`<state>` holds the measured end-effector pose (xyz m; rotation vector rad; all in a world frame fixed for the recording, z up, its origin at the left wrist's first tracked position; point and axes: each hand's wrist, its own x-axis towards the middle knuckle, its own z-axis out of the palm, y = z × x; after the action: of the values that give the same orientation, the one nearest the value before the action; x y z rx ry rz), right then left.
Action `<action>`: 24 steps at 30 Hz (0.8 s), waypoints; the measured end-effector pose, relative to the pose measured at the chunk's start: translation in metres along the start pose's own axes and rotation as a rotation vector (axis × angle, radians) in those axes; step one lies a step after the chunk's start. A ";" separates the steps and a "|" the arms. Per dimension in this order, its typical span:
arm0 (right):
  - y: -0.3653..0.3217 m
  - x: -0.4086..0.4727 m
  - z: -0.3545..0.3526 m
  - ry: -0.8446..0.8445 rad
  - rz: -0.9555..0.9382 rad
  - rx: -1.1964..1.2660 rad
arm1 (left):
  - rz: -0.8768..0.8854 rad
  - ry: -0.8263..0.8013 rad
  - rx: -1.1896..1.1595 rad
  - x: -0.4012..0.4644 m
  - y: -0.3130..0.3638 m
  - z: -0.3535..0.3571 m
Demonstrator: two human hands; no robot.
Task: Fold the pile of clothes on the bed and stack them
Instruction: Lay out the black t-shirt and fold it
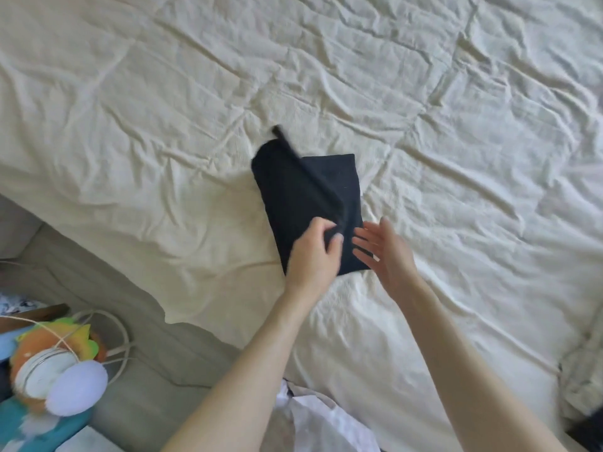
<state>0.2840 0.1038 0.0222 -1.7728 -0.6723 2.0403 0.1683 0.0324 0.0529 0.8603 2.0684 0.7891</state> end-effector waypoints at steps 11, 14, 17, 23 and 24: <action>0.004 0.041 -0.004 0.115 -0.020 -0.469 | 0.196 -0.148 0.795 -0.012 -0.086 0.006; 0.008 0.035 -0.013 0.102 -0.067 -0.461 | 0.243 -0.166 0.810 -0.012 -0.092 -0.001; 0.018 0.033 -0.024 0.126 -0.065 -0.463 | 0.322 -0.195 0.874 -0.013 -0.098 -0.004; 0.031 0.047 -0.027 0.184 -0.074 -0.550 | 0.412 -0.213 1.013 -0.012 -0.106 -0.003; 0.031 0.047 -0.026 0.149 -0.062 -0.539 | 0.418 -0.214 1.025 -0.012 -0.107 -0.004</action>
<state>0.3035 0.1075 -0.0367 -2.1247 -1.3032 1.7670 0.1375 -0.0404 -0.0209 1.8625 2.0644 -0.2607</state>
